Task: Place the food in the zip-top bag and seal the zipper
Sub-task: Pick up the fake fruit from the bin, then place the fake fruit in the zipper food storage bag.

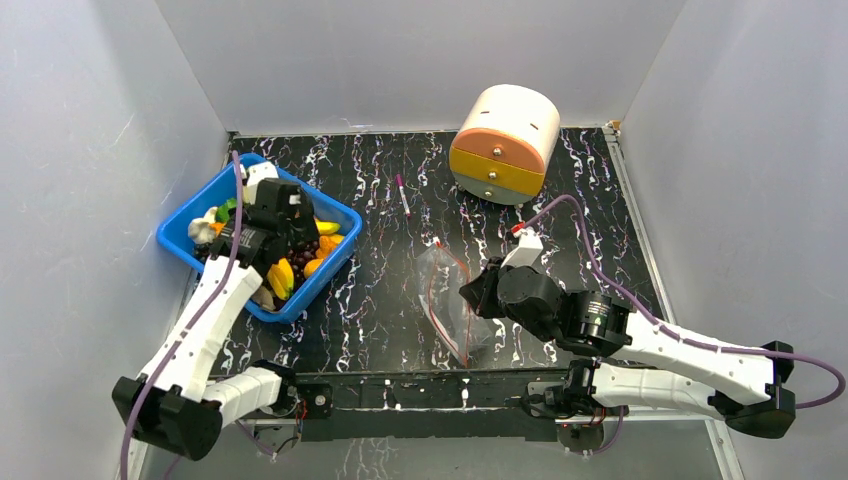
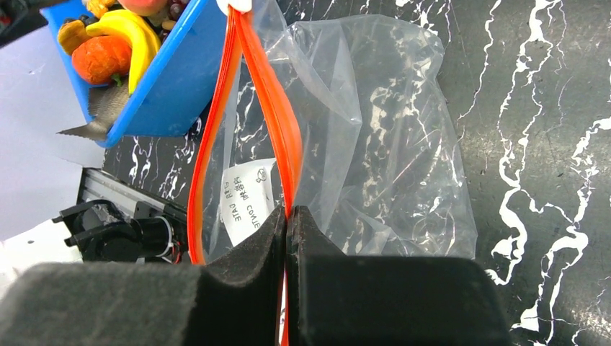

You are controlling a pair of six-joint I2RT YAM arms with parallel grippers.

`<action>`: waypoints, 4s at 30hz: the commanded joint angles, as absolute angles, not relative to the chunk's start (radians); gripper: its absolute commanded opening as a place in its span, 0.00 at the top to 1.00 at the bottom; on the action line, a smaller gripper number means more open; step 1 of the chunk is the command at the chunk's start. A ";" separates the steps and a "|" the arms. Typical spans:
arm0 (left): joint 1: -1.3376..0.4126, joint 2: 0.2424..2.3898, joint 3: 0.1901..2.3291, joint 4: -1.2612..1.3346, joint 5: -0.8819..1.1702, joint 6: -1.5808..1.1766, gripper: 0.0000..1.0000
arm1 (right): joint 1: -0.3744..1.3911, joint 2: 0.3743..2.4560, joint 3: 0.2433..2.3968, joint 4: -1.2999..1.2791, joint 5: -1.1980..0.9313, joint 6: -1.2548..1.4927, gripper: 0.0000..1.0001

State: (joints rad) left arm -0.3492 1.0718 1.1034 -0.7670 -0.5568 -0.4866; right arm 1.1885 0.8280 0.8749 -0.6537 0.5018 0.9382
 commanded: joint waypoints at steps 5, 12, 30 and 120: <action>-0.181 1.245 1.183 -0.561 -0.355 -0.330 0.05 | 1.183 0.809 0.903 -0.624 0.488 0.946 1.00; -0.110 1.332 1.155 -0.497 -0.320 -0.313 0.03 | 1.183 0.795 0.889 -0.620 0.484 0.949 1.00; -0.069 1.442 1.103 -0.415 -0.339 -0.252 0.02 | 1.183 0.805 0.908 -0.628 0.485 0.940 1.00; -0.381 0.884 0.679 -0.185 0.770 -0.740 0.63 | 1.183 1.061 0.928 -0.208 0.471 0.997 1.00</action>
State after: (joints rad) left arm -0.3756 0.8700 0.6270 -0.0105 0.8711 -0.8738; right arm 1.1824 1.0855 0.8883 -0.2611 0.4717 1.0157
